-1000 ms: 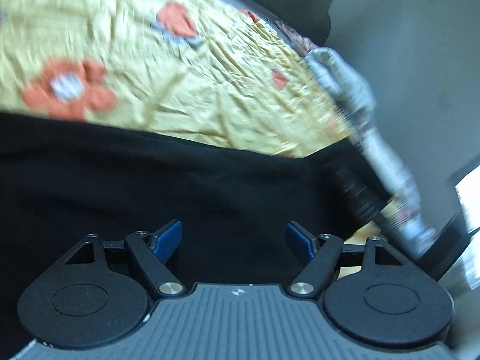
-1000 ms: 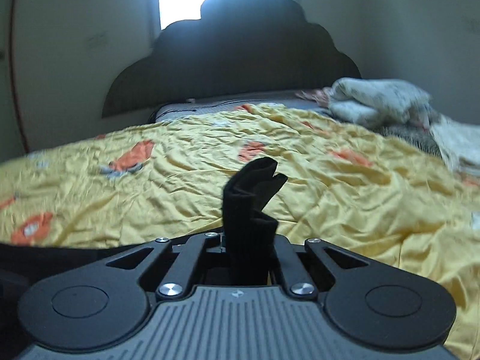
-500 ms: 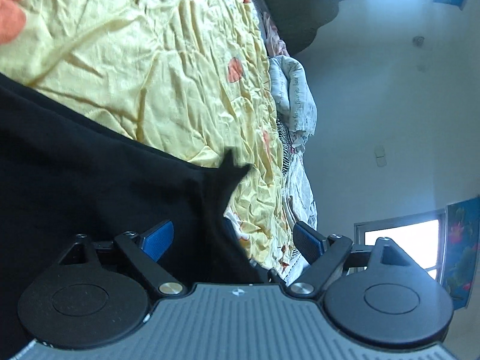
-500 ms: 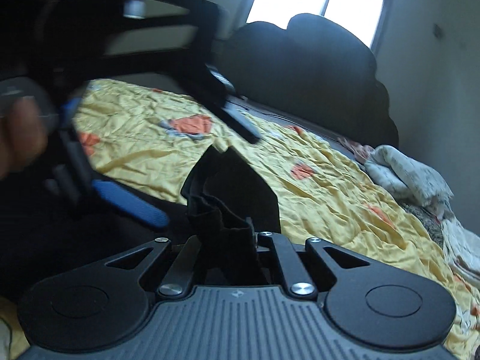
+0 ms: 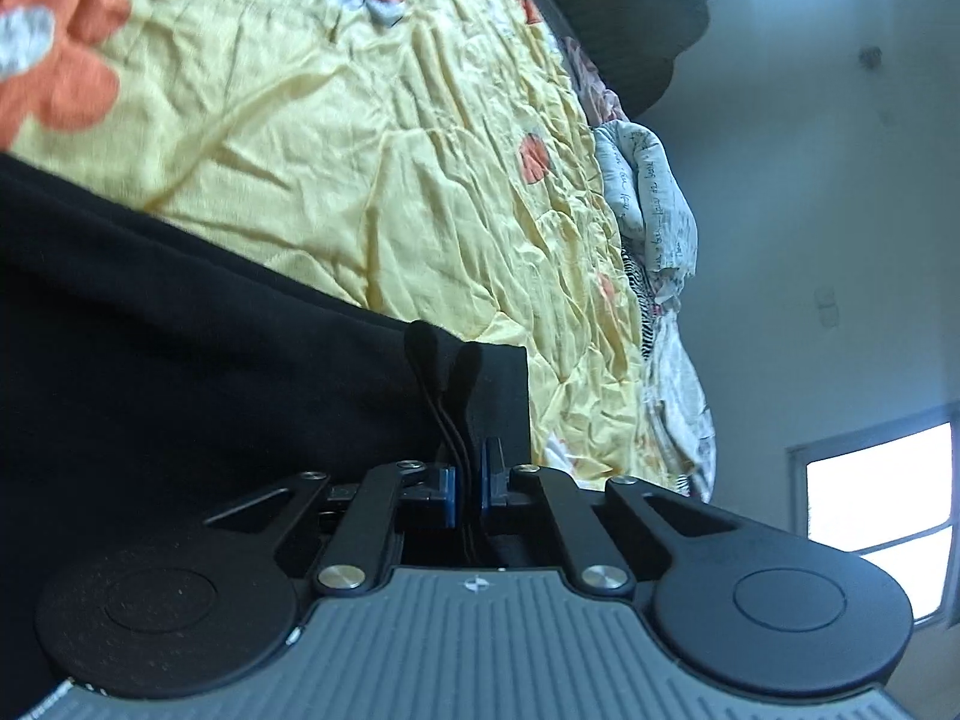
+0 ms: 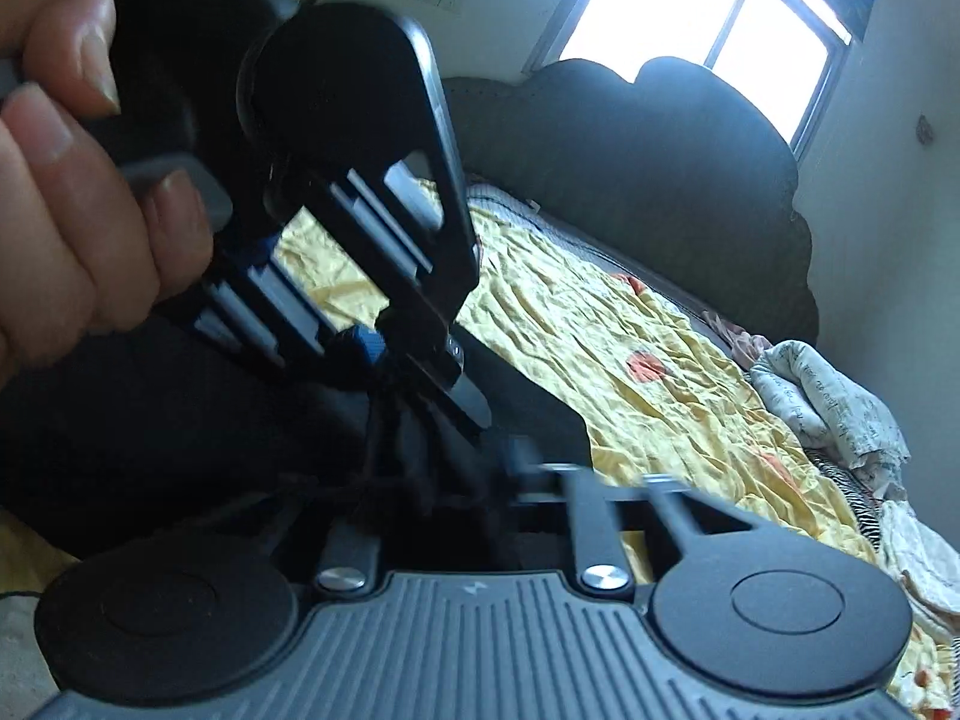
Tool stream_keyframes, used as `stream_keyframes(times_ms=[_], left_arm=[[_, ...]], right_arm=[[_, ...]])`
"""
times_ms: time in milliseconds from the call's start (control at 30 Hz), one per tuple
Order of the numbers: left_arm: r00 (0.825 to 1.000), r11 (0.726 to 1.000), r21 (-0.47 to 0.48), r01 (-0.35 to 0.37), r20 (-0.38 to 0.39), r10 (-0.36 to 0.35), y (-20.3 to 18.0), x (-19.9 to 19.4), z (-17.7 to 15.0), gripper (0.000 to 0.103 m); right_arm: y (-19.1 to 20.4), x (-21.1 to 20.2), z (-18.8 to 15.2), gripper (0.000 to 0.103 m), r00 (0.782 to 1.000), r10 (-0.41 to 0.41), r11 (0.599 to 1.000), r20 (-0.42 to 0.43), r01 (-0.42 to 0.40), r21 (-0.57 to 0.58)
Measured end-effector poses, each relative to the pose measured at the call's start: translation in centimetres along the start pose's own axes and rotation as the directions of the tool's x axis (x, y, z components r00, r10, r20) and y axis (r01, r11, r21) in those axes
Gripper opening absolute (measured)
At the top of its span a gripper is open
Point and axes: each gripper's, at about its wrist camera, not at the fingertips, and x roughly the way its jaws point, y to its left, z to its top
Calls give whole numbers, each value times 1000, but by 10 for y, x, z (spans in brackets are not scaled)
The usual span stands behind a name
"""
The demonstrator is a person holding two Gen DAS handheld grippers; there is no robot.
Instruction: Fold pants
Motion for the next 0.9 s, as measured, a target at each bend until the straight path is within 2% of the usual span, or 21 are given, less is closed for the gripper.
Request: stream_keyframes(times_ms=[33,133,200,233,267,333,433,500,533,600,700,900], left_arm=[[1000,1000,17,-10,8,10,-2,-2,-1,4],[999,998,63,-28,27,27,-8,-3,-3,4],[999,996,87,-38,32,35,-10,-3,-5,4],[999,994,97,-41,33,38,-11,-1,-6,4],[999,994,104,-42,34,39,-11,-2,-8,4],[999,995,97,-37,37,34,-10,-2,-11,24],[998,997,69,-42,45,39,-7,0,-11,27],[998,996,79,-47,53,43,-8,-1,-11,27],[997,994,95,-51,59,46,-9,-3,-11,23],[995,987,139,-77,81,66,-13,-7,-14,6],[988,970,216,-111,129,84,-21,-22,-20,6],[968,910,344,-232,178,180,-26,-46,-26,6]], right_arm=[[2,-3,-2,60,1000,-7,1000,17,7,-13],[10,-14,-6,58,998,-39,997,48,42,-64],[12,-16,-8,42,998,-39,997,45,42,-64],[11,-14,-9,27,999,-37,998,30,39,-55],[10,-12,-9,18,999,-35,998,15,35,-42],[9,-12,-9,12,999,-36,999,12,36,-24],[13,-17,-7,11,999,-34,999,30,35,-40],[11,-18,-6,11,999,-22,999,35,23,-35],[11,-20,-6,11,999,-17,999,34,18,-30],[10,-23,-4,11,999,-7,1000,38,8,-17],[2,-24,-1,11,999,22,1000,44,-22,7],[14,-30,11,11,994,89,995,62,-91,30]])
